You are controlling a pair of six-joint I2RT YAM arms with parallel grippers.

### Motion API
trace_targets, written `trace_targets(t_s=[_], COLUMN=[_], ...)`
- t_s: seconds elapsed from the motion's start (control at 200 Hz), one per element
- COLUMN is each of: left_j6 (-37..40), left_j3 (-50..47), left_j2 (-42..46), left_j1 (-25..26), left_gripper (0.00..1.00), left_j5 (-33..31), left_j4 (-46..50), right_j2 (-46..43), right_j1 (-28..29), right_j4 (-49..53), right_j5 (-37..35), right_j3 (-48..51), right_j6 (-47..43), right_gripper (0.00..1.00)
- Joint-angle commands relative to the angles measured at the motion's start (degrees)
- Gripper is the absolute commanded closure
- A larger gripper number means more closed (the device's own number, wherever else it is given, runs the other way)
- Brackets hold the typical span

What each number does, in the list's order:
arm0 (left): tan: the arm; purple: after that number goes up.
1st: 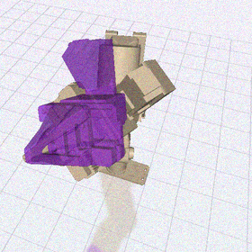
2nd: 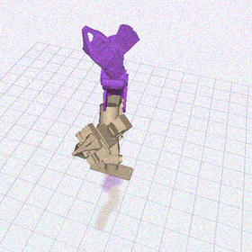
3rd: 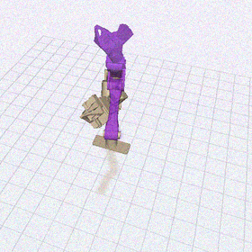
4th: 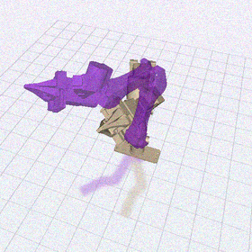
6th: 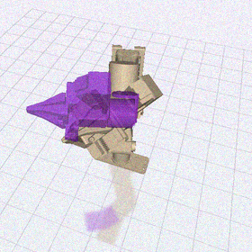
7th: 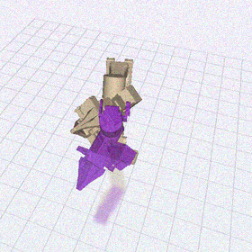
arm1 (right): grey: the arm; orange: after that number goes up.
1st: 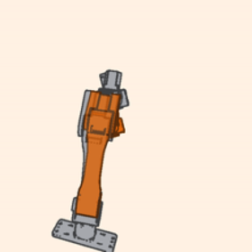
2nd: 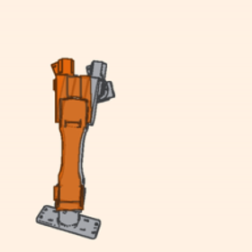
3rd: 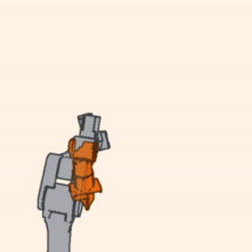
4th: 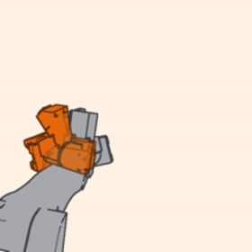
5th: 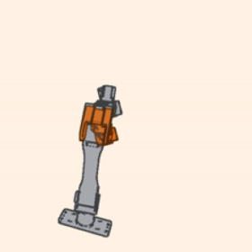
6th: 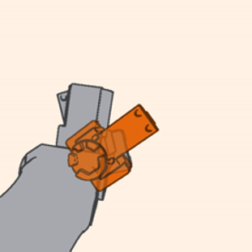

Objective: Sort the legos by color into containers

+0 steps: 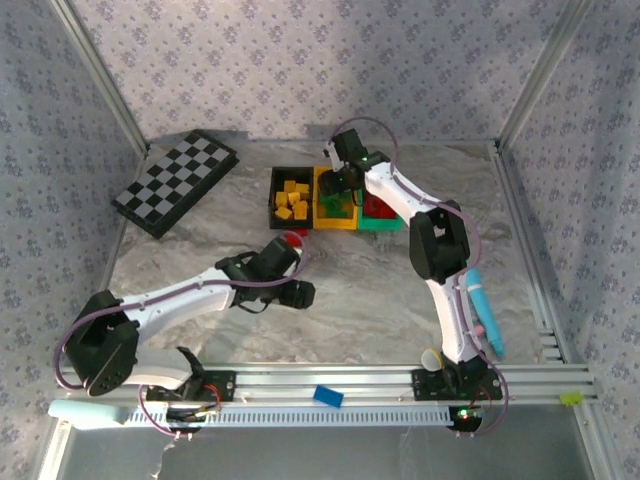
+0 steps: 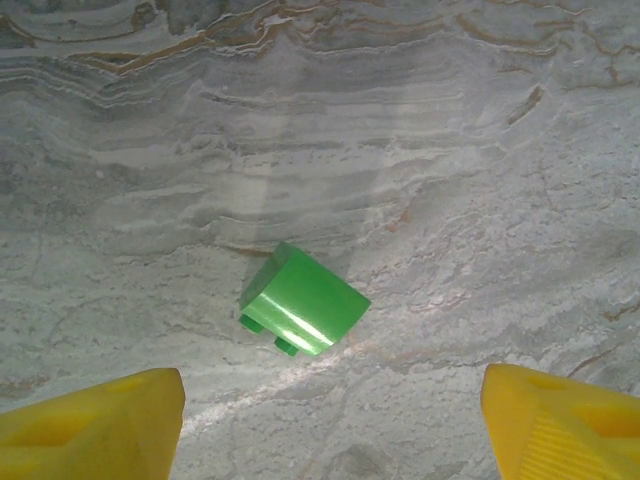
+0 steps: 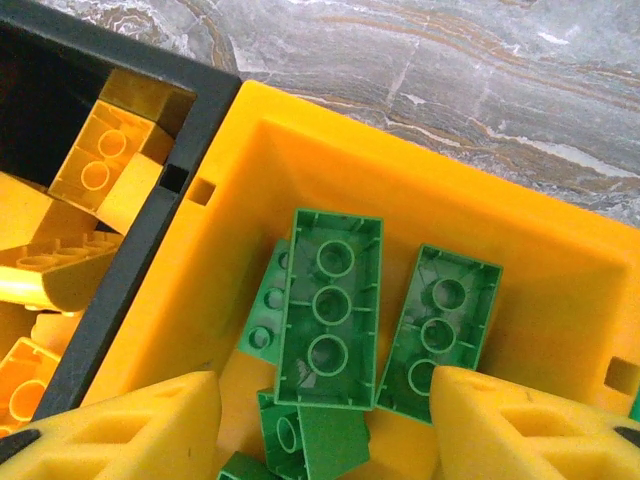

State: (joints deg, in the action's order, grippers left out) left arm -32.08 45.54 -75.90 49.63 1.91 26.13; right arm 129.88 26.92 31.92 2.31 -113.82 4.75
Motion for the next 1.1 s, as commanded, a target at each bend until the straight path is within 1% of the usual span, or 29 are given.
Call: trace_targets(t_s=[0.0, 0.295, 0.395, 0.62, 0.76, 0.935, 1.099], left_j6=[-0.88, -1.63, -1.66, -2.03, -1.94, -1.35, -0.62], left_j3=[0.08, -0.76, -0.40, 0.16, 1.38, 2.40, 3.10], left_j2=[1.65, 2.70, 2.02, -2.82, -6.69, -8.75, -11.10], left_j1=[0.42, 0.38, 0.38, 0.43, 1.08, 1.39, 1.35], left_gripper=[0.22, 0.21, 0.21, 0.23, 0.25, 0.28, 0.31], left_j5=[-2.15, -2.84, -2.19, 0.65, 0.73, -0.91, -0.76], left_j4=[0.19, -0.64, -1.19, -2.71, -2.41, -2.10, -1.65], right_j2=[-4.98, -11.07, -14.76, -23.61, -28.48, -31.35, -33.44], right_j1=[0.55, 0.78, 1.27, 3.50, 4.63, 5.32, 5.66], right_j4=[0.53, -1.13, -2.80, -5.79, -9.74, -11.40, -12.50], right_j5=[0.41, 0.47, 0.92, -1.22, -2.64, -3.54, -4.51], right_j3=[2.03, 8.90, 13.58, 25.34, 33.33, 38.58, 41.84], right_j6=[0.33, 0.87, 1.44, 1.71, 2.28, 2.45, 2.48], right_gripper=[0.40, 0.40, 0.40, 0.40, 0.40, 0.40, 0.40])
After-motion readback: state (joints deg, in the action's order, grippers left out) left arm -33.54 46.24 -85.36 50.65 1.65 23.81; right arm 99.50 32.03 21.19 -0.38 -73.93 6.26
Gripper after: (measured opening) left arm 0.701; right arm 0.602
